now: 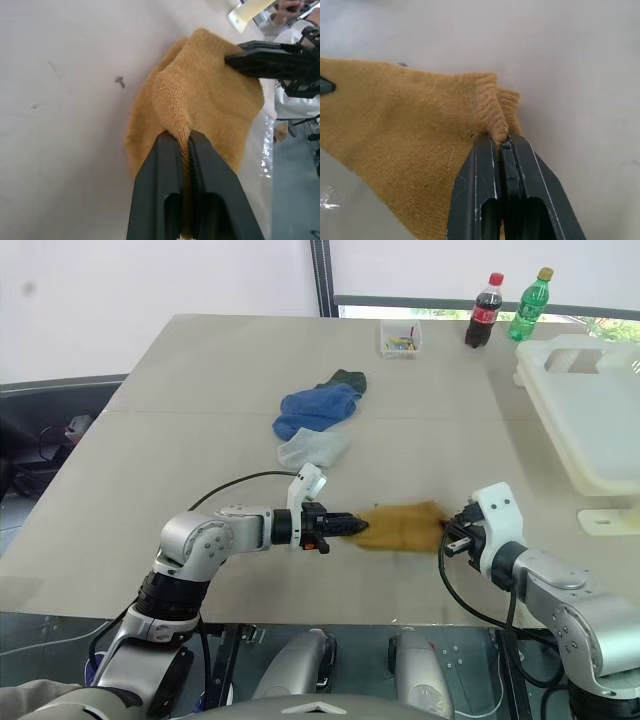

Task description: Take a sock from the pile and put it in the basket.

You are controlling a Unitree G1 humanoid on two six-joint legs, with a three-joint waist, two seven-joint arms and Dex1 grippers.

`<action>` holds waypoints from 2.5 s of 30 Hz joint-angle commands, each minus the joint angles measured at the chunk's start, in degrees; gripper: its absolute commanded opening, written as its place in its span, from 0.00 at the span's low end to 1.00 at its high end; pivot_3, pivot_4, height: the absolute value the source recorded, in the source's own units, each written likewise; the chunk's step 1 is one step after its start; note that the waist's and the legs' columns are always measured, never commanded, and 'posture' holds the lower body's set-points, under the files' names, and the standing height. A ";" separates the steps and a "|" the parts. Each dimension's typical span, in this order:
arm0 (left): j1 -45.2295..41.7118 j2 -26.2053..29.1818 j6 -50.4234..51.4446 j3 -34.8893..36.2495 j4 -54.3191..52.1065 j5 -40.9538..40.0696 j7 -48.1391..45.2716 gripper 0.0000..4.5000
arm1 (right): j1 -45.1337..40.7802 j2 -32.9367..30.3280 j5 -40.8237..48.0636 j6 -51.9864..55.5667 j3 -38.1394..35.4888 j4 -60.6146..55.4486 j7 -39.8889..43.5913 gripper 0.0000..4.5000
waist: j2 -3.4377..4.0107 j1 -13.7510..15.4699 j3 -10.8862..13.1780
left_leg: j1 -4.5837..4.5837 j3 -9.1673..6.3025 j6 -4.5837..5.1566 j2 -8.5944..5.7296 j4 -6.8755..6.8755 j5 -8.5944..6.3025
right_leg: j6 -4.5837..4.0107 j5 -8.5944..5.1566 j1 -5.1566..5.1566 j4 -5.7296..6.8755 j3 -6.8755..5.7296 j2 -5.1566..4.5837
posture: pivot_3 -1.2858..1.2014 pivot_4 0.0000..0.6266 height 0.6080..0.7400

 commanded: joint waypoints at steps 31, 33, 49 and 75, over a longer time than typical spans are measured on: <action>0.51 5.75 -1.98 1.35 1.65 1.99 -10.01 0.98 | 3.00 -8.54 -17.00 -40.80 17.67 16.96 17.98 0.00 | -0.11 -0.19 -0.07 | 0.25 -0.05 0.01 0.06 0.04 0.00 | 0.03 -0.01 0.26 -0.06 -0.09 0.05 | 0.52 0.24 1.00; -0.29 4.52 -0.19 0.88 3.08 2.43 -8.43 0.98 | 2.84 -8.34 -16.82 -41.30 17.36 17.36 18.43 0.00 | -0.14 -0.13 -0.09 | 0.36 -0.06 0.01 0.07 0.04 0.00 | 0.04 -0.02 0.36 -0.07 -0.09 0.05 | 0.52 0.24 1.00; -9.28 -7.05 12.90 5.16 12.34 -6.95 -11.52 0.98 | 3.05 -7.52 -15.86 -39.05 15.08 13.79 18.04 0.00 | -0.20 -0.17 -0.11 | 0.84 -0.11 0.01 0.08 0.00 -0.01 | 0.25 -0.16 0.90 -0.19 -0.12 0.03 | 0.52 0.24 1.00; -26.79 -23.73 1.15 0.27 44.26 0.13 -21.22 0.98 | 20.40 -12.25 -12.19 -29.09 -2.73 -8.78 16.28 0.00 | -0.21 0.91 -0.06 | 0.07 -0.33 0.01 -0.09 0.04 -0.01 | 0.20 -0.12 0.42 -0.37 -0.41 -0.03 | 0.52 0.24 1.00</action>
